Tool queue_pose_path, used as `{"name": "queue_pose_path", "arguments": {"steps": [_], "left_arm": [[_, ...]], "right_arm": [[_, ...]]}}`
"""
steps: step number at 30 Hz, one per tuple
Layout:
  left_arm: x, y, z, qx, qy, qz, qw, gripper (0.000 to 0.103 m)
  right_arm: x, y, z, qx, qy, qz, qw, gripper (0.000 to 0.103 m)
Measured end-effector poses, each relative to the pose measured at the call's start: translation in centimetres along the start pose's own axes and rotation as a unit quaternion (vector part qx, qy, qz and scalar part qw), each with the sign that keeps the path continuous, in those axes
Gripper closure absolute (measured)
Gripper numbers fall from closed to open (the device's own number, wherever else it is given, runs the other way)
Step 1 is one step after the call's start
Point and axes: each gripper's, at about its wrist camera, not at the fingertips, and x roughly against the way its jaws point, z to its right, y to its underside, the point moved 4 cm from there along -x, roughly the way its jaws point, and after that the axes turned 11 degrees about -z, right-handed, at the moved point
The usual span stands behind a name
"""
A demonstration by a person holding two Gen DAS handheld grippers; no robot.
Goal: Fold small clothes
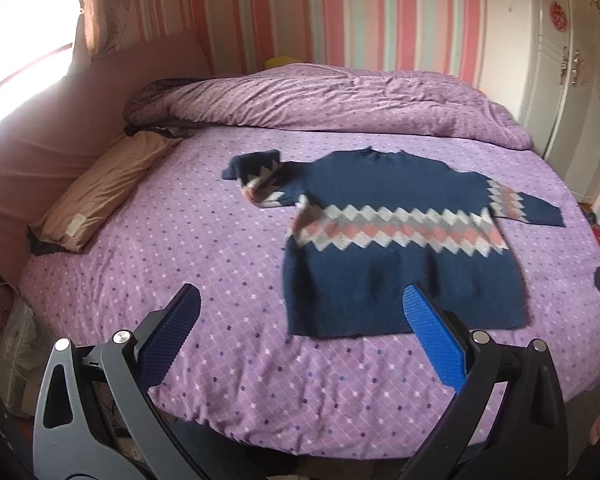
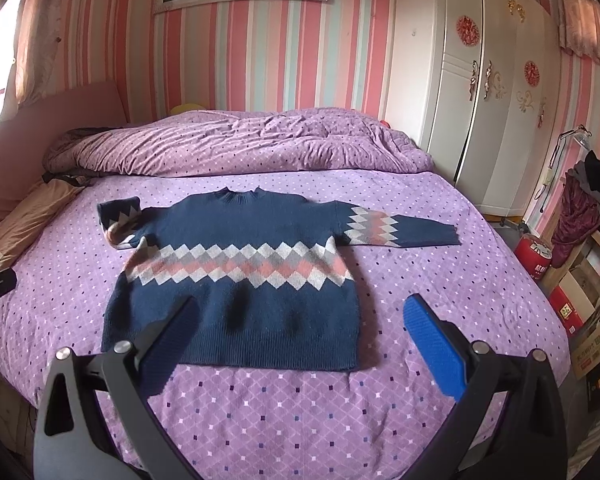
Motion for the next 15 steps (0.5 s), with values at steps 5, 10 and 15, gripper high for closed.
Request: {"name": "queue_pose_path", "arguments": {"steps": [5,10,15], "left_arm": [[-2.6,-2.2,-1.1,0.012,-0.015,0.001,0.9998,0.003],[-5.9,-5.2,-2.5,0.013,-0.035,0.002,0.9993,0.003],[-8.9,-8.1,-4.0,0.026,-0.034,-0.001,0.9991,0.003]], "right_arm": [[-2.2,-1.7,-1.0,0.004,0.000,-0.005,1.000,0.001],[-4.9,-3.8,-2.4,0.014,0.004,-0.009,1.000,0.001],[-7.2,-5.6,-3.9,0.019,0.006,-0.009,1.000,0.001]]}}
